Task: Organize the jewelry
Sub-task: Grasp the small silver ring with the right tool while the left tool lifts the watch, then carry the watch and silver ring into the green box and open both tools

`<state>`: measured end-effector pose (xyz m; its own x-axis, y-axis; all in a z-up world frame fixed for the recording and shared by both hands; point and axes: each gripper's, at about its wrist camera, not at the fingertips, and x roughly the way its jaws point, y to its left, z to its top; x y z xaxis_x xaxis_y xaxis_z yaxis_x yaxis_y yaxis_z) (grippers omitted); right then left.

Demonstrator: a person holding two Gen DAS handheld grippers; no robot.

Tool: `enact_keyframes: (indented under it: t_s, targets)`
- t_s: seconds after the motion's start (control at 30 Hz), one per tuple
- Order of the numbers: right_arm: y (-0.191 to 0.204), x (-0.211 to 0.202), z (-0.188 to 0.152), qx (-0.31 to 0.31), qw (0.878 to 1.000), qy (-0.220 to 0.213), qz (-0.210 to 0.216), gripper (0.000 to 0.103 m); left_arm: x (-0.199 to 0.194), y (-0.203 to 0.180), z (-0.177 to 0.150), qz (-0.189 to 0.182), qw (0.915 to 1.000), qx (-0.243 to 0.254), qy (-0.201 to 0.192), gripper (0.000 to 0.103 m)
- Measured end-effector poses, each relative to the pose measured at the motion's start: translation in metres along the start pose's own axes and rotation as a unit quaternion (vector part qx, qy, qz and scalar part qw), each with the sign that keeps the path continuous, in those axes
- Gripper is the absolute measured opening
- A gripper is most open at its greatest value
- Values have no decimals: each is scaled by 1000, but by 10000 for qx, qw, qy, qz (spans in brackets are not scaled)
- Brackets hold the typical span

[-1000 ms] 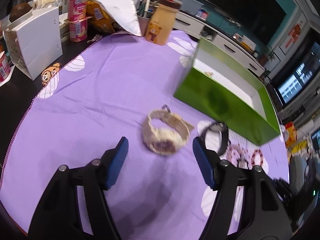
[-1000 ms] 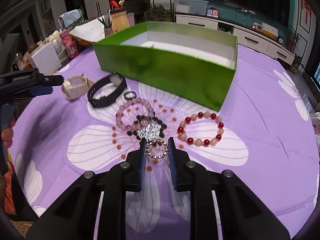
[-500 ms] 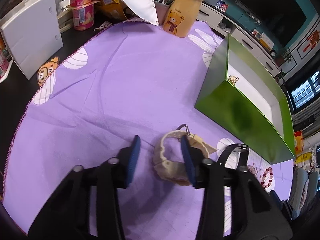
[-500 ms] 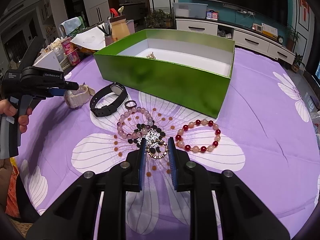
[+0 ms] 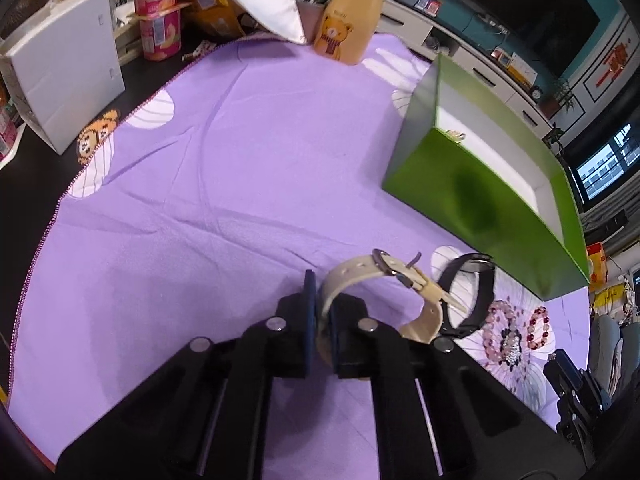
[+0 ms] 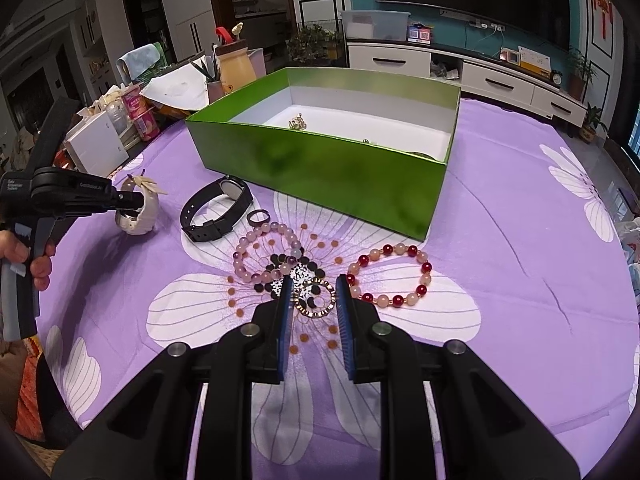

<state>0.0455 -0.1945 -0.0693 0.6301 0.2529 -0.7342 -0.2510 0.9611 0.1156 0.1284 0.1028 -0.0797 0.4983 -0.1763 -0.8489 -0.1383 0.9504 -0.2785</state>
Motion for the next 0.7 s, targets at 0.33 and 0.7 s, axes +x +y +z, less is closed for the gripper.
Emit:
enact_keyframes:
  t_s: [0.33,0.7]
  targets:
    - [-3,-12,12,27,9998,-203,47,21,-41,-42,8,-229,9967,574,-532,5]
    - [-18,-27,62,-15,9968,-792,-85,21,-53,-104,35,-379,9882,1203,-870,5]
